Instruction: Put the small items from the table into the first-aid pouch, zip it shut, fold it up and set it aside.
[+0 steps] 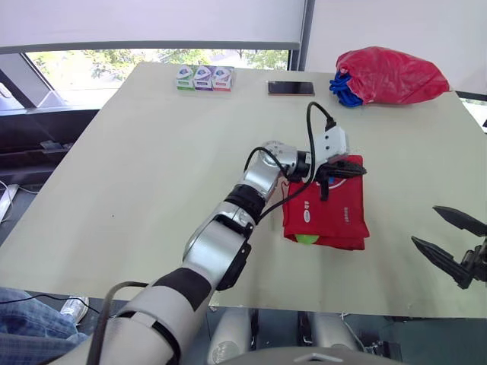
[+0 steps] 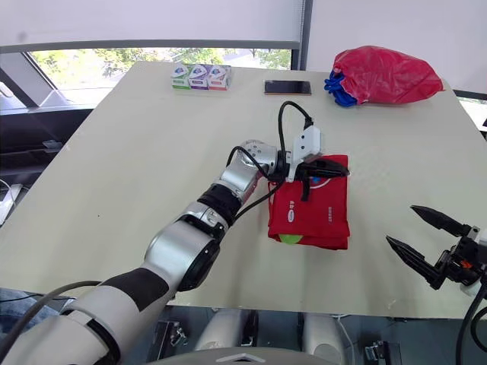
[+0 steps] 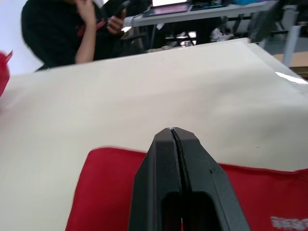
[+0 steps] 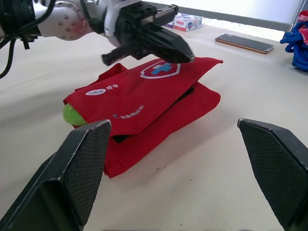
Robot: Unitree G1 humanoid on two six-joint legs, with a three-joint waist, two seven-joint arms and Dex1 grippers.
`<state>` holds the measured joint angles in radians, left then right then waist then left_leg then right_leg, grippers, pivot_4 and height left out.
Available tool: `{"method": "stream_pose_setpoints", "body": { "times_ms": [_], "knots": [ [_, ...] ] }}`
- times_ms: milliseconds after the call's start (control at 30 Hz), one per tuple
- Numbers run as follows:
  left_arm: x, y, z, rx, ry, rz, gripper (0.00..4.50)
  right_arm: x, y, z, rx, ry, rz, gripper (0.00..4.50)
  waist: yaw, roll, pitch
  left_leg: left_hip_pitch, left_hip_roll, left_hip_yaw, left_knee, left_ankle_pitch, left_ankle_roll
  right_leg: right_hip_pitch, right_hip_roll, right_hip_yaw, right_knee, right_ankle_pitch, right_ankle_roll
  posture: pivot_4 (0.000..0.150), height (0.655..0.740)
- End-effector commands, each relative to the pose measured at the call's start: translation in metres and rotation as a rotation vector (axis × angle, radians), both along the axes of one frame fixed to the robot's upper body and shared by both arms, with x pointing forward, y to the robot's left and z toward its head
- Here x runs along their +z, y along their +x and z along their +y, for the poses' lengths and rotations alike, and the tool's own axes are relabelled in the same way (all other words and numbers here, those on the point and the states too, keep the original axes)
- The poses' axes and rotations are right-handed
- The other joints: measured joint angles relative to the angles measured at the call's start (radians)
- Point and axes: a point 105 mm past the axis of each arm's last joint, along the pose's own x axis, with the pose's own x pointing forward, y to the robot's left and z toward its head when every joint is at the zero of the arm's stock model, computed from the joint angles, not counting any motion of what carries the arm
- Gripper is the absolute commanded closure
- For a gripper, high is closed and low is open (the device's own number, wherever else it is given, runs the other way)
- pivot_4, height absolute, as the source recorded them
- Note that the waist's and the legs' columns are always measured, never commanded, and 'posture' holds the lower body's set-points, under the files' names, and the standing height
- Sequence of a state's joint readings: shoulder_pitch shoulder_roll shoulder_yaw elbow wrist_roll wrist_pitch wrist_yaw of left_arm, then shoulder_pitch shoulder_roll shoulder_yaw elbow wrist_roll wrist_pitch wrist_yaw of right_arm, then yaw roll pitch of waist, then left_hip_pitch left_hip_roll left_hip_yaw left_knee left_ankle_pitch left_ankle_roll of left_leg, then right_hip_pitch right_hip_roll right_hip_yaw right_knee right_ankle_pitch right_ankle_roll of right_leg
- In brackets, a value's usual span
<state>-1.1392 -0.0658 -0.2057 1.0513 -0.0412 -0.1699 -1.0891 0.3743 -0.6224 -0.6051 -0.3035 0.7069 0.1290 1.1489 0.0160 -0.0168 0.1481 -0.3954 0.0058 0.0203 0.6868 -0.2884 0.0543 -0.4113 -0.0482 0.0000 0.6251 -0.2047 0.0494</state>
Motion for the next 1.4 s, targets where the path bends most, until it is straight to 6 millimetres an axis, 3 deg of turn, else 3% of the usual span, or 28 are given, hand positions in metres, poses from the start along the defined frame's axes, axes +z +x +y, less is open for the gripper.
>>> {"method": "stream_pose_setpoints", "body": {
  "times_ms": [33, 400, 533, 767, 933, 1067, 1200, 1233, 1267, 1400],
  "knots": [
    [0.008, 0.005, -0.005, 0.03, 0.005, -0.013, 4.45, 0.006, -0.001, -0.001, -0.003, -0.01, -0.036, 0.0, 0.0, 0.0, 0.0, 0.0, 0.0, 0.0, 0.0, 0.0, 0.0, 0.0, 0.0, 0.0, 0.0, 0.0, 0.0, 0.15, 0.74],
    [-0.064, -0.005, 0.002, 0.027, 0.301, 0.106, 4.45, 0.004, -0.001, 0.0, -0.002, -0.008, -0.033, 0.0, 0.001, 0.0, -0.001, 0.0, 0.0, 0.0, 0.0, 0.0, 0.0, 0.0, 0.0, 0.0, 0.0, 0.0, 0.0, 0.15, 0.74],
    [-0.07, -0.006, 0.004, 0.043, 0.298, 0.132, 4.45, 0.003, -0.001, 0.001, -0.001, -0.007, -0.03, 0.0, 0.001, 0.0, -0.001, 0.001, 0.0, 0.0, 0.0, 0.0, 0.0, 0.001, 0.0, 0.0, 0.0, 0.0, 0.0, 0.15, 0.74],
    [-0.009, -0.006, 0.0, -0.066, 0.024, 0.141, 4.45, -0.004, 0.012, 0.002, -0.083, 0.071, 0.082, 0.0, 0.0, 0.0, -0.001, 0.0, 0.0, 0.0, 0.0, 0.0, 0.0, 0.0, 0.0, 0.0, 0.0, 0.0, 0.0, 0.15, 0.74],
    [0.03, -0.003, 0.035, -0.136, -0.09, 0.096, 4.45, -0.008, 0.025, 0.018, -0.06, 0.06, 0.165, 0.0, -0.006, 0.001, 0.0, 0.0, 0.001, 0.001, 0.0, 0.0, 0.0, -0.001, 0.0, 0.001, 0.001, -0.001, -0.002, 0.15, 0.74],
    [0.044, -0.005, 0.073, -0.142, -0.096, 0.066, 4.45, -0.012, 0.034, 0.03, -0.033, 0.067, 0.241, 0.0, -0.006, 0.002, 0.0, 0.001, 0.002, 0.0, 0.0, 0.0, 0.0, -0.001, 0.0, 0.0, 0.002, 0.0, -0.002, 0.15, 0.74],
    [0.042, -0.015, 0.128, -0.116, 0.016, -0.007, 3.32, -0.017, 0.046, 0.045, 0.002, 0.083, 0.316, 0.0, -0.011, 0.002, 0.0, 0.001, 0.002, 0.001, 0.0, 0.0, 0.0, -0.001, 0.0, 0.001, 0.001, 0.0, -0.001, 0.15, 0.74],
    [0.04, -0.017, 0.142, -0.1, 0.055, -0.043, 2.71, -0.02, 0.048, 0.05, 0.013, 0.095, 0.346, 0.0, -0.007, 0.002, 0.0, 0.001, 0.002, 0.001, 0.0, 0.0, 0.0, -0.001, 0.0, 0.001, 0.002, 0.0, -0.001, 0.15, 0.74],
    [0.04, -0.021, 0.155, -0.086, 0.076, -0.061, 2.52, -0.023, 0.049, 0.055, 0.028, 0.111, 0.38, 0.0, -0.004, 0.002, 0.0, 0.0, 0.002, 0.001, 0.0, 0.0, 0.0, -0.001, 0.0, 0.001, 0.001, 0.0, -0.001, 0.15, 0.74],
    [0.045, -0.036, 0.176, -0.059, 0.085, -0.061, 0.82, -0.034, 0.051, 0.062, 0.038, 0.111, 0.464, 0.0, 0.011, 0.002, 0.0, -0.001, 0.002, -0.002, 0.001, 0.0, 0.0, -0.001, -0.001, -0.002, 0.001, 0.0, -0.001, 0.15, 0.74]
  ]
}}
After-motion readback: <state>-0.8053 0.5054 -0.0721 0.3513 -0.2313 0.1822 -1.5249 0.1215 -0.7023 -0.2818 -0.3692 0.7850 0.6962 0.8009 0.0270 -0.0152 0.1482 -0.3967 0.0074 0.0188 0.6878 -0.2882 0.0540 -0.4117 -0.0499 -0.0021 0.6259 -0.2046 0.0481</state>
